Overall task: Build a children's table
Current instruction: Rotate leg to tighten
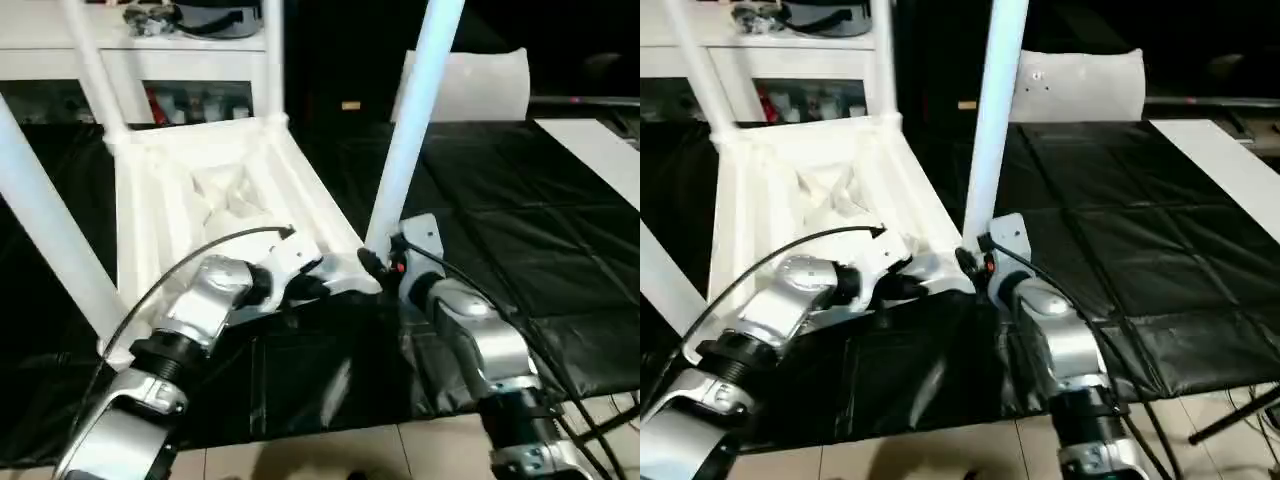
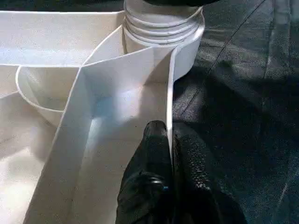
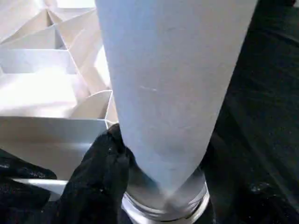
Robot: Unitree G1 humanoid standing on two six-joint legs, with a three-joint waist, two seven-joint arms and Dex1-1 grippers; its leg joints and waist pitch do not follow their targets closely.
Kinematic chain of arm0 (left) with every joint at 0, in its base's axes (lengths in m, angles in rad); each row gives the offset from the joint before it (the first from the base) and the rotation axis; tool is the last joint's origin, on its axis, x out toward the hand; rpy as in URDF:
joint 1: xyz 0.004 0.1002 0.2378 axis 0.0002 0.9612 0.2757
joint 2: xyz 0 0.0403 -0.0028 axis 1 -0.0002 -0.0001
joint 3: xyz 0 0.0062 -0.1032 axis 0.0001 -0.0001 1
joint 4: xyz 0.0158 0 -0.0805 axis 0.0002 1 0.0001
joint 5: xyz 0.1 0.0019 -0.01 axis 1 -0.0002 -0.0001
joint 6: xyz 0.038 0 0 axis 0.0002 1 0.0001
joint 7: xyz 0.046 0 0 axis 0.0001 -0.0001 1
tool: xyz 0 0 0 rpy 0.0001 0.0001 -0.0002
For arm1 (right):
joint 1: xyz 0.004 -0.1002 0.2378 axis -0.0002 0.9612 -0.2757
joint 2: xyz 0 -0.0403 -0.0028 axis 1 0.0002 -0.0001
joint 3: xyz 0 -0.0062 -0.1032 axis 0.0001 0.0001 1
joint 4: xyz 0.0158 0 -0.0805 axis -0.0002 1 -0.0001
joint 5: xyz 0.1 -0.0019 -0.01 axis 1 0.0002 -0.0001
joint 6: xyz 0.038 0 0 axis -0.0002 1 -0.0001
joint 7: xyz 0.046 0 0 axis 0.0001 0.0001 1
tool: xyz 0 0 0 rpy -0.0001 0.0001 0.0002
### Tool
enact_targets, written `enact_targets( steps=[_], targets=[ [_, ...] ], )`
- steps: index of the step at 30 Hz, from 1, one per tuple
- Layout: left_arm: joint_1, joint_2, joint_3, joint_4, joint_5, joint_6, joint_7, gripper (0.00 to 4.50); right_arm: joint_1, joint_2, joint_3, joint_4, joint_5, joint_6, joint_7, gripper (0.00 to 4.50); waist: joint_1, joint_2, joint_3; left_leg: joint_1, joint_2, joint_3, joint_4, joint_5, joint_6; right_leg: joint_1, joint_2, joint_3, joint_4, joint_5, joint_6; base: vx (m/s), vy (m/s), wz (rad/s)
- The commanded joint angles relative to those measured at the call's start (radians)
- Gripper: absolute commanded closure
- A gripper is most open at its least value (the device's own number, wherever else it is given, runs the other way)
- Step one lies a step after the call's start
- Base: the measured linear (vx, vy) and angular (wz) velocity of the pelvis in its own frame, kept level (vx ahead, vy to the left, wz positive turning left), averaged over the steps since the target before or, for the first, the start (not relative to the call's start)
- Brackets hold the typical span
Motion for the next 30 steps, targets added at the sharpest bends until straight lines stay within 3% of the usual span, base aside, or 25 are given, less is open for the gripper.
enact_targets(
  steps=[1,4,9,12,14,16,18,19,21,24,25,30],
  targets=[
    [-0.040,-0.052,-0.009,-0.046,-0.025,-0.062,0.024,4.50,0.018,0.067,0.112,-0.040,0.076,-0.004,0.137,1.75,-0.008,-0.002,-0.041,0.012,0.044,-0.034,-0.082,-0.440,0.009,0.022,-0.079,0.034,-0.099,-0.623,-0.035,0.000,0.000,0.00],
    [-0.021,-0.008,-0.003,-0.056,-0.030,-0.100,-0.021,4.50,0.045,0.013,0.092,-0.056,0.080,-0.041,0.186,1.38,-0.003,-0.005,-0.043,0.010,0.042,-0.030,-0.082,-0.410,0.020,0.022,-0.084,0.040,-0.094,-0.608,-0.050,0.000,0.000,0.00],
    [0.007,0.081,-0.011,-0.063,-0.046,-0.188,-0.153,4.50,0.070,-0.109,0.065,-0.068,0.106,-0.123,0.338,0.92,0.012,-0.009,-0.051,-0.001,0.052,-0.021,-0.085,-0.309,0.057,0.028,-0.088,0.062,-0.067,-0.457,-0.109,0.000,0.000,0.00],
    [0.010,0.107,-0.015,-0.059,-0.047,-0.209,-0.196,4.50,0.070,-0.145,0.061,-0.065,0.110,-0.144,0.396,0.69,0.016,-0.009,-0.051,-0.006,0.053,-0.015,-0.082,-0.264,0.062,0.027,-0.085,0.069,-0.053,-0.392,-0.149,0.000,0.000,0.00],
    [0.010,0.151,-0.020,-0.041,-0.076,-0.274,-0.316,4.50,0.057,-0.222,0.057,-0.042,0.117,-0.190,0.519,0.42,0.025,-0.019,-0.060,-0.010,0.050,-0.010,-0.074,-0.209,0.078,0.034,-0.086,0.073,-0.040,-0.336,-0.168,0.000,0.000,0.00],
    [0.004,0.171,-0.025,-0.029,-0.096,-0.300,-0.392,4.50,0.044,-0.266,0.057,-0.023,0.123,-0.215,0.589,0.35,0.037,-0.018,-0.066,-0.016,0.051,-0.003,-0.065,-0.109,0.113,0.033,-0.082,0.078,-0.013,-0.182,-0.216,0.029,-0.028,0.01],
    [-0.003,0.185,-0.031,-0.017,-0.111,-0.315,-0.457,4.50,0.035,-0.303,0.065,-0.013,0.136,-0.237,0.659,0.35,0.043,-0.019,-0.068,-0.014,0.049,0.000,-0.062,-0.082,0.131,0.032,-0.080,0.077,-0.009,-0.135,-0.232,0.000,0.000,0.00],
    [-0.010,0.193,-0.038,-0.007,-0.114,-0.330,-0.491,4.50,0.030,-0.320,0.067,-0.009,0.152,-0.240,0.706,0.35,0.054,-0.019,-0.066,-0.013,0.050,0.002,-0.059,-0.067,0.147,0.032,-0.080,0.078,-0.003,-0.099,-0.250,0.000,0.000,0.00],
    [-0.020,0.202,-0.047,0.008,-0.114,-0.348,-0.528,4.50,0.023,-0.340,0.068,-0.001,0.172,-0.242,0.767,0.35,0.066,-0.021,-0.064,-0.010,0.053,0.004,-0.060,-0.071,0.150,0.031,-0.078,0.078,-0.001,-0.104,-0.255,0.000,0.000,0.00],
    [-0.035,0.206,-0.055,0.028,-0.114,-0.367,-0.561,4.50,0.014,-0.360,0.074,0.018,0.189,-0.250,0.831,0.35,0.079,-0.020,-0.060,-0.006,0.058,0.003,-0.063,-0.109,0.121,0.030,-0.078,0.075,-0.005,-0.177,-0.244,0.000,0.000,0.00],
    [-0.047,0.208,-0.061,0.044,-0.114,-0.384,-0.587,4.50,0.006,-0.374,0.081,0.032,0.200,-0.255,0.877,0.63,0.085,-0.019,-0.059,-0.003,0.060,0.003,-0.064,-0.131,0.105,0.028,-0.081,0.076,-0.009,-0.211,-0.235,0.000,0.000,0.00],
    [-0.077,0.204,-0.075,0.086,-0.108,-0.432,-0.653,4.50,-0.017,-0.394,0.098,0.066,0.225,-0.259,0.989,1.02,0.093,-0.025,-0.055,-0.001,0.060,0.004,-0.066,-0.176,0.073,0.025,-0.082,0.076,-0.021,-0.312,-0.204,0.000,0.000,0.00]
  ],
)
